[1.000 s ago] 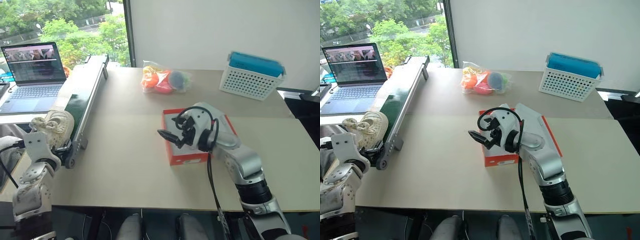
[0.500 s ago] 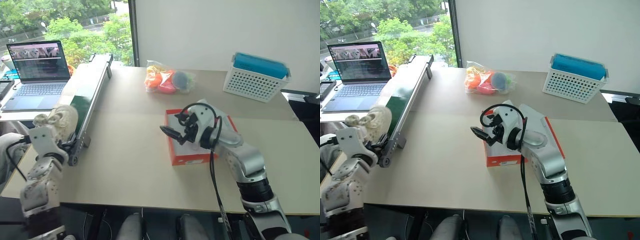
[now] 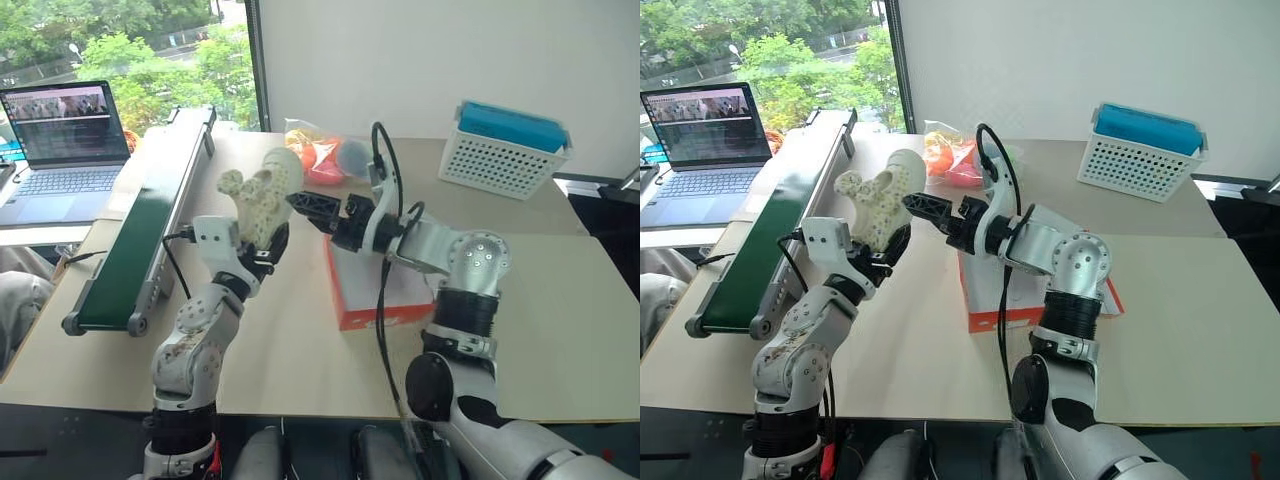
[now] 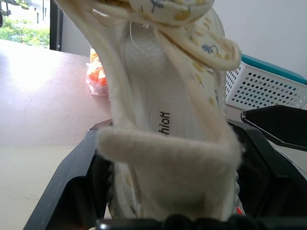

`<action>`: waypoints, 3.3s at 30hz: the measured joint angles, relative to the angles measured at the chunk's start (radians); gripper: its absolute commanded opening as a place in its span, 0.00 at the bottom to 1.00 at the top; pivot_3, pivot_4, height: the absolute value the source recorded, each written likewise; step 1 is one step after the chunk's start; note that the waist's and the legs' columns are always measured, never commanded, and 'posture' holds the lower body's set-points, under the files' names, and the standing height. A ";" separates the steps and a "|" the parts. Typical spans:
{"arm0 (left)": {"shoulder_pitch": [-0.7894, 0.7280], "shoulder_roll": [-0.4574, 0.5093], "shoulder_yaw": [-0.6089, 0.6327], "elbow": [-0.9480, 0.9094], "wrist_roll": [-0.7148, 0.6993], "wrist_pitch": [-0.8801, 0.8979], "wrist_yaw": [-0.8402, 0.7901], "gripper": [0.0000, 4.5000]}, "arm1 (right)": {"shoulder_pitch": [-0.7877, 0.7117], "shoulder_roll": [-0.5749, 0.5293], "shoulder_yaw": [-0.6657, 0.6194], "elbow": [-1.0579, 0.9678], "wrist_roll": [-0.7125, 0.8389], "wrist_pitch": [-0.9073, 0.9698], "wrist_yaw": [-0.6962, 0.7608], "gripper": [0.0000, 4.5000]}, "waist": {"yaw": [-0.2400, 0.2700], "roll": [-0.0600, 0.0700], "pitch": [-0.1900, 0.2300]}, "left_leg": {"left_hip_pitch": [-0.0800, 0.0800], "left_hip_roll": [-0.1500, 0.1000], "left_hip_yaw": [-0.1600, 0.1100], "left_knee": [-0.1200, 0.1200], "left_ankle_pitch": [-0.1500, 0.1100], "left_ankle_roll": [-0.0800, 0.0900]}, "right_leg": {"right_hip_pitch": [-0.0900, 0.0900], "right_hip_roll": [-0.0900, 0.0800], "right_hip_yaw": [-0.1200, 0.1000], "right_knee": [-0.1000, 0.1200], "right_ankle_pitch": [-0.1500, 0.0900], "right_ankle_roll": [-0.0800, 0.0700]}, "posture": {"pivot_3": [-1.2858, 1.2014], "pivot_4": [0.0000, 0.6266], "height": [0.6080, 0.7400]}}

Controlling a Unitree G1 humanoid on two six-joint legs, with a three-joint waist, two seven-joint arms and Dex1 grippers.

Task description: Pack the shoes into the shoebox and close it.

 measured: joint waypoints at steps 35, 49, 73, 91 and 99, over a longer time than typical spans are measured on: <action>-0.016 0.016 -0.084 0.001 0.034 0.008 -0.032 0.93 | -0.009 -0.003 0.053 0.072 0.009 -0.176 -0.101 0.12 | -0.002 0.000 0.000 | 0.000 0.002 0.000 0.000 0.000 0.000 | 0.000 0.004 0.001 -0.001 0.000 0.000 | 0.52 0.24 1.00; 0.049 0.122 -0.127 -0.071 0.069 0.000 -0.120 0.99 | -0.111 -0.303 0.110 0.205 -0.127 -0.301 -0.049 0.12 | 0.007 0.005 0.004 | -0.001 0.000 0.000 0.000 0.001 0.001 | 0.000 0.003 0.001 -0.006 0.000 0.000 | 0.52 0.24 1.00; 0.164 0.334 -0.252 -0.161 0.099 -0.010 -0.363 0.99 | -0.274 -0.607 0.816 0.772 -0.718 -0.449 0.665 0.12 | -0.002 0.011 0.007 | 0.001 0.004 0.004 -0.001 0.000 0.001 | 0.001 0.006 0.006 -0.013 0.003 0.000 | 0.52 0.24 1.00; 0.169 0.333 -0.246 -0.175 0.110 -0.008 -0.346 1.00 | -0.292 -0.542 0.745 0.808 -0.806 -0.405 0.744 0.89 | 0.001 0.011 0.007 | 0.000 0.004 0.004 -0.001 0.000 0.001 | 0.000 0.002 0.004 -0.013 0.003 -0.001 | 0.52 0.24 1.00; 0.152 0.328 -0.247 -0.174 0.108 -0.006 -0.356 1.00 | -0.249 -0.549 0.713 0.627 -0.809 -0.368 0.728 0.89 | 0.001 0.011 0.007 | 0.000 0.004 0.004 -0.001 0.000 0.001 | 0.000 0.003 0.004 -0.013 0.003 -0.001 | 0.52 0.24 1.00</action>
